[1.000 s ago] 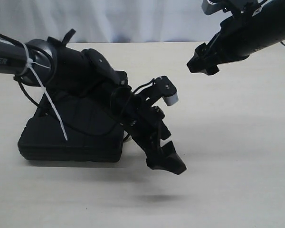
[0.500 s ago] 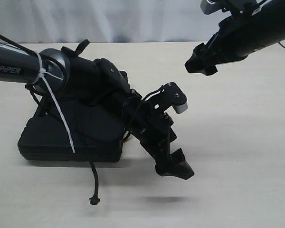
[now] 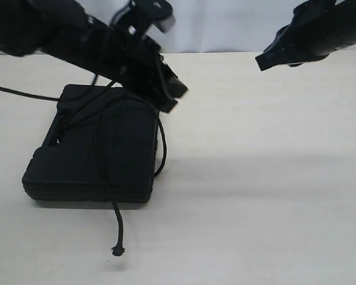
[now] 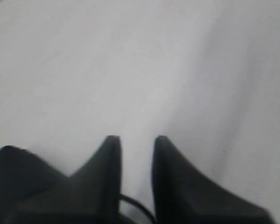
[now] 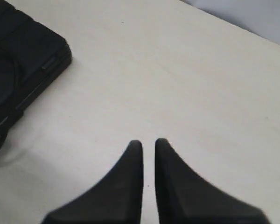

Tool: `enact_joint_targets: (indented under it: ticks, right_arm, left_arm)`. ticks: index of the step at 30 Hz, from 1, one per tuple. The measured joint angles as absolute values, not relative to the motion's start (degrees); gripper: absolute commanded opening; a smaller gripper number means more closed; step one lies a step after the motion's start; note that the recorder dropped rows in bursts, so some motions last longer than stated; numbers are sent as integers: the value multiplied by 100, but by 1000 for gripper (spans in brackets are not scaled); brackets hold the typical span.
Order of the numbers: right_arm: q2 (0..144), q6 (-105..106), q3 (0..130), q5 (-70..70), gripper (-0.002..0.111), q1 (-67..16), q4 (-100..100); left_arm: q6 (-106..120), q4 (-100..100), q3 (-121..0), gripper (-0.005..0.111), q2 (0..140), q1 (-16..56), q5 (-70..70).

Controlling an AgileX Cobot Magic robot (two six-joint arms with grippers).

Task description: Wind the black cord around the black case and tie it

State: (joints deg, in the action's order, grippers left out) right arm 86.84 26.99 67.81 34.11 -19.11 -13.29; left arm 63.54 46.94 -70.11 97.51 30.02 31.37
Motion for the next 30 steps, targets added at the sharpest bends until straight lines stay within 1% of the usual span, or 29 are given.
enact_joint_targets:
  ticks: [6, 11, 16, 20, 22, 25, 30]
  right_arm:
    - [8684, 1956, 6363, 3116, 4, -1182, -1173]
    - [8684, 1590, 6254, 3248, 4, -520, -1147]
    - [8451, 1419, 6075, 3370, 4, -220, -1133]
    - [7875, 1011, 5714, 3359, 4, -105, -862]
    - [7455, 710, 5493, 3335, 4, -79, -528]
    - [6631, 285, 5087, 3204, 4, -80, -113]
    - [4974, -109, 4205, 2613, 4, -80, 152]
  left_arm:
    - [4961, 3796, -7011, 0, 9054, 1973, 3114]
    - [3723, 2714, -6954, 0, 8477, 1111, 3243]
    - [2770, 1675, -6574, 0, 7745, 403, 3323]
    - [2313, 1445, -6125, 0, 7030, -220, 3295]
    - [2197, 1402, -5791, 0, 6576, -406, 3157]
    - [2098, 1402, -5197, 0, 5788, -458, 2765]
    - [1981, 1391, -4056, 0, 4381, -156, 1907]
